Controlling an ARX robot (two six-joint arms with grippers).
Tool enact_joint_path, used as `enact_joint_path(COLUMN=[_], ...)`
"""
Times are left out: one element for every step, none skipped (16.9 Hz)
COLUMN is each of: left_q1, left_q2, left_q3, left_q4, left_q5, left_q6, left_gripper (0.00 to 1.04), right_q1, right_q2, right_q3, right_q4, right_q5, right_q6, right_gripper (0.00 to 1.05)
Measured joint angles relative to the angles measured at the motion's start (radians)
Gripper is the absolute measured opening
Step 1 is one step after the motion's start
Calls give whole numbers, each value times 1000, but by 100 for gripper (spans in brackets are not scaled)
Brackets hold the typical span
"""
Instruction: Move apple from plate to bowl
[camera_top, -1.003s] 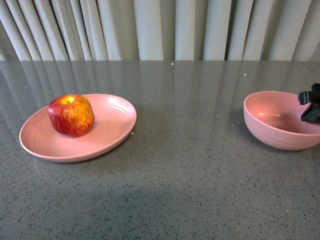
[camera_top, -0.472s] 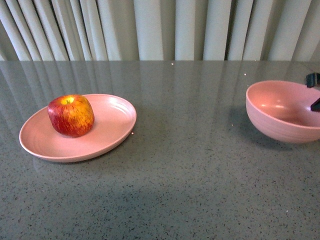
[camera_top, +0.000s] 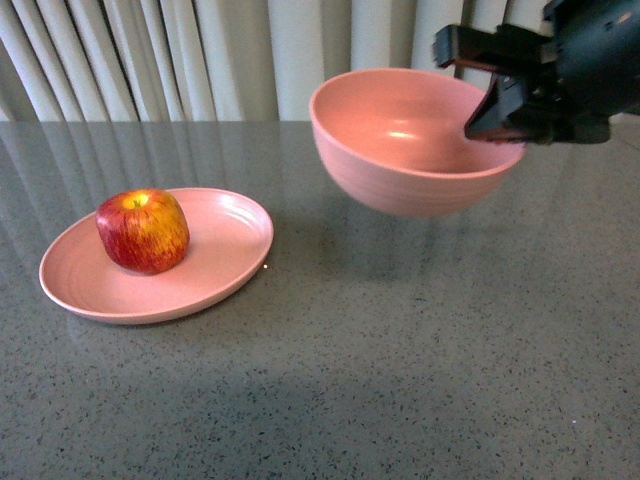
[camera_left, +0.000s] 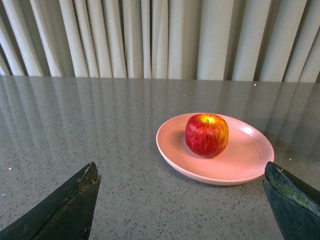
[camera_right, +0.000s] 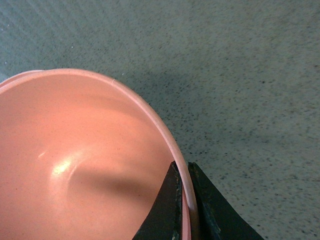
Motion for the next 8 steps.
enact_joint_path(left_q1=[0,0,0,0,0,0,0,0], left_q2=[0,0,0,0,0,0,0,0], left_q3=[0,0,0,0,0,0,0,0], left_q4=[0,0,0,0,0,0,0,0], left_q5=[0,0,0,0,0,0,0,0], left_q6=[0,0,0,0,0,0,0,0], left_gripper=[98,98,98,98,98,98,98,98], right_q1=[44,61,74,81,89,91,93,93], right_q2=[56,130,197,204,208,210,212,212], right_q3=[27,58,67,67,68,69,69,69], right_q4=[2,3,5,5,5,5,5,5], right_q5=[16,29,52,55,55,56,56,56], right_q6=[15,31,35,35,35,35,35,35], right_gripper=[3,3,3,3,3,3,3,3])
